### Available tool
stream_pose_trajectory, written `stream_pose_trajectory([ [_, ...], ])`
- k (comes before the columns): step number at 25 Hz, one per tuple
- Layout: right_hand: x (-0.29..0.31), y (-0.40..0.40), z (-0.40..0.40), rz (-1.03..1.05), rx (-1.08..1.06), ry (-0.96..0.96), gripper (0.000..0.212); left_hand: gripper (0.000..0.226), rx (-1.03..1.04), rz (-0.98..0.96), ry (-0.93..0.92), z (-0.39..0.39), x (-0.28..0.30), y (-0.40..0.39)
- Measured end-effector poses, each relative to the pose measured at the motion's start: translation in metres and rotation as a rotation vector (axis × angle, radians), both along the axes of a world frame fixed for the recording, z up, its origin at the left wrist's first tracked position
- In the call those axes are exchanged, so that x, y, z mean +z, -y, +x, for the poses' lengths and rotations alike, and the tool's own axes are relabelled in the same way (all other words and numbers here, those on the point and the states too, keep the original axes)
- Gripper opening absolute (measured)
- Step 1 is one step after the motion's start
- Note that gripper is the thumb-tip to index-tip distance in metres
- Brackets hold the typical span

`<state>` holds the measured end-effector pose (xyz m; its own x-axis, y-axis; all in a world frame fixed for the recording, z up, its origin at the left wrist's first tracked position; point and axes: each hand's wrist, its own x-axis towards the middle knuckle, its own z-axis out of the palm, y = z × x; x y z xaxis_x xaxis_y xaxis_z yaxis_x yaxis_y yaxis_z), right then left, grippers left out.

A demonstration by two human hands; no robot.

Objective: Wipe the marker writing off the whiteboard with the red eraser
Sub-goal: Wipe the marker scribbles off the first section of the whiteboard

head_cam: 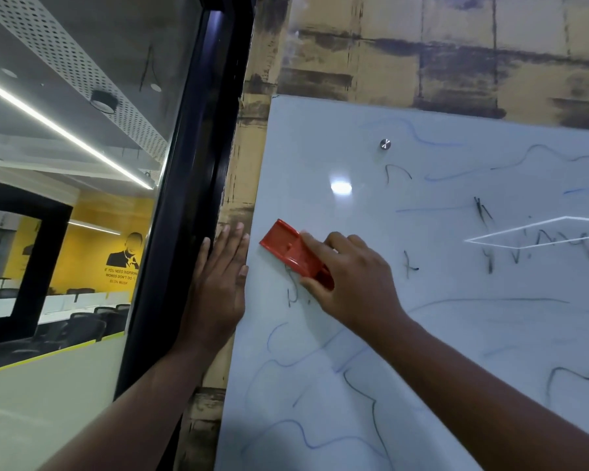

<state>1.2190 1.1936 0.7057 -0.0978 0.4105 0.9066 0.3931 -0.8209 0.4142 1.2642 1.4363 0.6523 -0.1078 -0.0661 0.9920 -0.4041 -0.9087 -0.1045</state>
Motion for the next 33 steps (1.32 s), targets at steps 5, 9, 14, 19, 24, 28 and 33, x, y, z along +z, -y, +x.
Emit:
stream_pose_trajectory([
  [5,0.017,0.04,-0.006,0.108,-0.056,-0.052,0.071,0.053,0.003,0.001,-0.005,-0.003,-0.013,0.002],
  [9,0.004,0.06,-0.007,0.302,-0.045,-0.096,0.071,0.053,0.019,-0.008,-0.006,-0.004,-0.02,0.002],
  [14,-0.017,0.022,-0.008,0.258,0.019,-0.143,0.073,0.052,0.044,-0.01,-0.01,-0.004,-0.019,0.003],
  [19,-0.042,0.004,-0.006,0.037,0.008,-0.097,0.071,0.053,0.05,-0.006,-0.026,-0.004,-0.02,0.003],
  [24,-0.025,0.037,-0.01,0.128,-0.022,-0.126,0.071,0.054,0.035,0.002,-0.029,-0.004,-0.02,0.002],
  [28,-0.037,0.051,-0.009,0.25,-0.025,-0.172,0.071,0.053,0.023,-0.003,-0.031,-0.004,-0.024,0.002],
  [33,-0.05,0.016,-0.007,0.324,0.042,-0.199,0.07,0.052,0.034,-0.003,-0.034,-0.002,-0.026,0.001],
])
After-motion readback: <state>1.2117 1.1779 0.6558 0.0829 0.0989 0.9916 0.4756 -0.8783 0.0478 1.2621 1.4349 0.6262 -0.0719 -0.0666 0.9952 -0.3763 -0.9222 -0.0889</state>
